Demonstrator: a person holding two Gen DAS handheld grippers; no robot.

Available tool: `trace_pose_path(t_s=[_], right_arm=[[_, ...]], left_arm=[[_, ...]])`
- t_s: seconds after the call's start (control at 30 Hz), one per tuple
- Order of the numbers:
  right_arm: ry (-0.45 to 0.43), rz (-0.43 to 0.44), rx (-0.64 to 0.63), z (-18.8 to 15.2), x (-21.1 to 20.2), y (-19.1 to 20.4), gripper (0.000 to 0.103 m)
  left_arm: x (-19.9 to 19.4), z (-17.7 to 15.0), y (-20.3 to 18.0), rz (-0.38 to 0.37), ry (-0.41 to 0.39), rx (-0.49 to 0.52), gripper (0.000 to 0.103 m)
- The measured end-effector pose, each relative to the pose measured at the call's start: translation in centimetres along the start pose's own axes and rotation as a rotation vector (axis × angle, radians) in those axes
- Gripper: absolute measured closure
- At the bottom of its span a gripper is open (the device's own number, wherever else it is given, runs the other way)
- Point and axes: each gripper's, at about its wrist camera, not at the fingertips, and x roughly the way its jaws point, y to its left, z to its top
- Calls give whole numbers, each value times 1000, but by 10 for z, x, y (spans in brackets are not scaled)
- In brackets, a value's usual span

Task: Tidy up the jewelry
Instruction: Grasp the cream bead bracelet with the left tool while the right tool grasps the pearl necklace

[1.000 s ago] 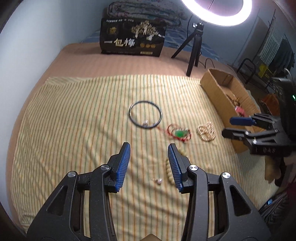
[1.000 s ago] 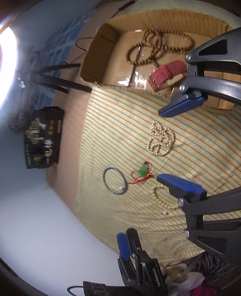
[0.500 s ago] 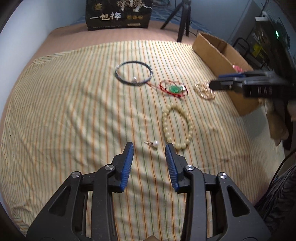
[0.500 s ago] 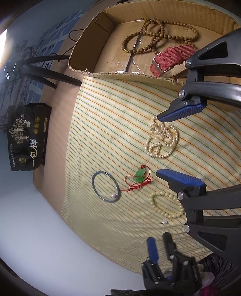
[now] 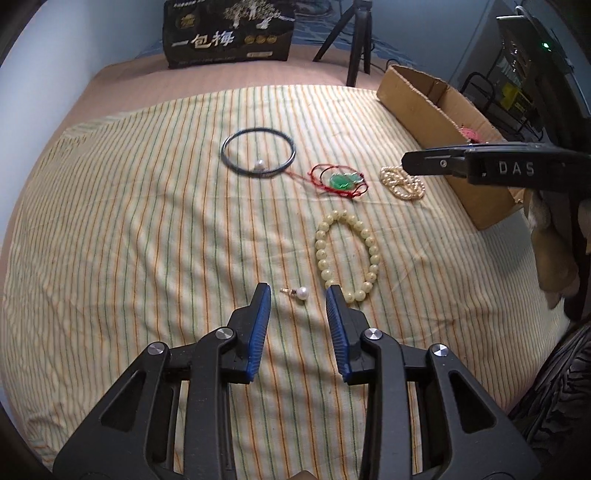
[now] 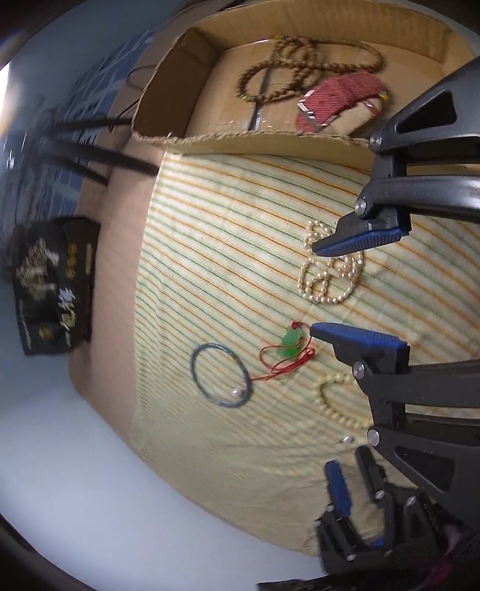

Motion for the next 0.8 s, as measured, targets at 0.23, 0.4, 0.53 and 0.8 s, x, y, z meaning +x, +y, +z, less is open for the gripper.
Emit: trace_pose_path(t_s=[0.23, 0.4, 0.53, 0.8], right_arm=[[-69, -41, 65, -19, 0, 6, 64], [-111, -74, 120, -33, 5, 5, 64], [-146, -89, 169, -44, 8, 1, 64], [-202, -143, 180, -50, 11, 7, 63]], left_arm=[[0, 20, 3, -56, 4, -9, 72], [10, 28, -1, -63, 24, 47, 72], [20, 30, -2, -68, 46, 75, 72], [30, 40, -5, -95, 51, 112, 72]])
